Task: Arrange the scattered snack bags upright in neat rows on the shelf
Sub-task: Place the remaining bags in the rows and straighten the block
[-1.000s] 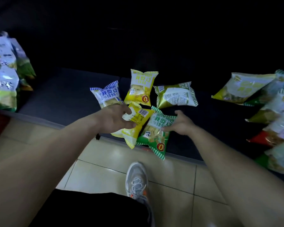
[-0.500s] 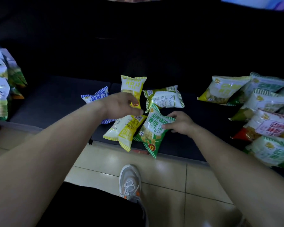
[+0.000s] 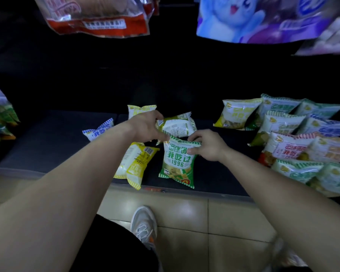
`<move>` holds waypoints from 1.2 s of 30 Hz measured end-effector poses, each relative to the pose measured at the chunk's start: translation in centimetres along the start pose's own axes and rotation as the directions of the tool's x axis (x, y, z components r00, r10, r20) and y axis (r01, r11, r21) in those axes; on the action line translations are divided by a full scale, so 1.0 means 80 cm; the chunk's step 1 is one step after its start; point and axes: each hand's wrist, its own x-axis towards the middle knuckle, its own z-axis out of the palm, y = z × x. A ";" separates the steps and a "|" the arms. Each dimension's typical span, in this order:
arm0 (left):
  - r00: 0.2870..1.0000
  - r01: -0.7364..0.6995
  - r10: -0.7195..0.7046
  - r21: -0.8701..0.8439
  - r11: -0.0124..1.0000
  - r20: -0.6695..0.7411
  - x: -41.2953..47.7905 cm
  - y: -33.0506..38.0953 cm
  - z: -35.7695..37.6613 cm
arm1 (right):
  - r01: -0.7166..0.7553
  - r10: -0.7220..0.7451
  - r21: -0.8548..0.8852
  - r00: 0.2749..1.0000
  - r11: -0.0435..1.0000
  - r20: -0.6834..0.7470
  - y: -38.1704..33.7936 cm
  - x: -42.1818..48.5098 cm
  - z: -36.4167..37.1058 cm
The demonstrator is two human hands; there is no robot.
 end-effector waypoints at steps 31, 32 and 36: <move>0.967 -0.224 0.250 0.283 0.933 -0.058 0.141 0.195 0.128 | -0.282 0.201 -0.346 0.946 0.895 -0.253 0.173 -0.143 -0.252; 0.968 -0.218 0.244 0.269 0.938 -0.065 0.152 0.197 0.134 | -0.289 0.210 -0.350 0.946 0.891 -0.246 0.177 -0.140 -0.253; 0.971 -0.215 0.235 0.238 0.947 -0.056 0.195 0.202 0.162 | -0.284 0.212 -0.340 0.949 0.897 -0.233 0.186 -0.129 -0.251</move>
